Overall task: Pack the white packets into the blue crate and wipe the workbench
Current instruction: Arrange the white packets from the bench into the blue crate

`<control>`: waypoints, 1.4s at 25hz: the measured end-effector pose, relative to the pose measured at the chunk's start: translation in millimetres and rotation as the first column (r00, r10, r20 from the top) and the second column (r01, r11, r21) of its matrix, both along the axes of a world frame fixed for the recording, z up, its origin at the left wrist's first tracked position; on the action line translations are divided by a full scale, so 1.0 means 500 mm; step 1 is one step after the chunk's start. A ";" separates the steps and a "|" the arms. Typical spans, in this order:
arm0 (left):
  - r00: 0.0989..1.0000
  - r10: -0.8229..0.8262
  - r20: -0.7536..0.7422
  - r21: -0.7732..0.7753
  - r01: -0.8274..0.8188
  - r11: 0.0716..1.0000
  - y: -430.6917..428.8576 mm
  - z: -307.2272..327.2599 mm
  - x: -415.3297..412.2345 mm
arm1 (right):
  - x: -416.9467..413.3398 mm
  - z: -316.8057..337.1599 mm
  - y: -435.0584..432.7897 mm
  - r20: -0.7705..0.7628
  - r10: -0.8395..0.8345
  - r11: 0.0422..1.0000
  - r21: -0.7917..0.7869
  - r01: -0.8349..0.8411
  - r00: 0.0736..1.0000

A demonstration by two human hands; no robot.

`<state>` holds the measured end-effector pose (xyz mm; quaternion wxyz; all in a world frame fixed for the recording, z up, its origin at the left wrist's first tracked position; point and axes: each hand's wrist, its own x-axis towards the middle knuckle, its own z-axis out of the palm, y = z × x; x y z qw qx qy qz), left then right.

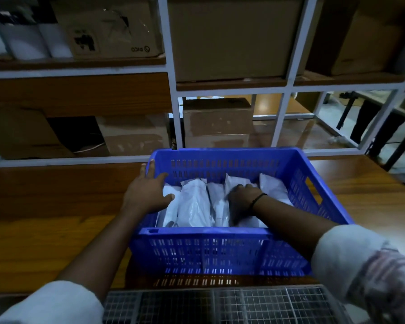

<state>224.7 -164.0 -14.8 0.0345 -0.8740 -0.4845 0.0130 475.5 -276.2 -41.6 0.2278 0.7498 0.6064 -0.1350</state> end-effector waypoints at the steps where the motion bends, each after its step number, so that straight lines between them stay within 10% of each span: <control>1: 1.000 -0.001 0.012 0.004 0.001 1.000 0.001 -0.003 -0.001 | 0.008 0.002 0.002 0.020 -0.025 1.000 0.002 0.025 0.999; 23: 0.998 -0.025 0.057 -0.011 0.025 1.000 0.009 -0.010 -0.008 | -0.087 0.013 0.007 -0.341 -0.079 0.992 -0.120 0.040 0.937; 30: 0.993 -0.011 0.113 -0.069 0.019 0.997 -0.001 0.000 -0.010 | -0.017 0.087 -0.046 -0.402 -0.084 0.895 0.371 0.246 0.912; 35: 0.982 0.038 0.187 -0.087 -0.022 0.996 0.003 0.003 -0.010 | 0.074 0.109 -0.116 -0.495 -0.207 0.622 0.600 0.504 0.844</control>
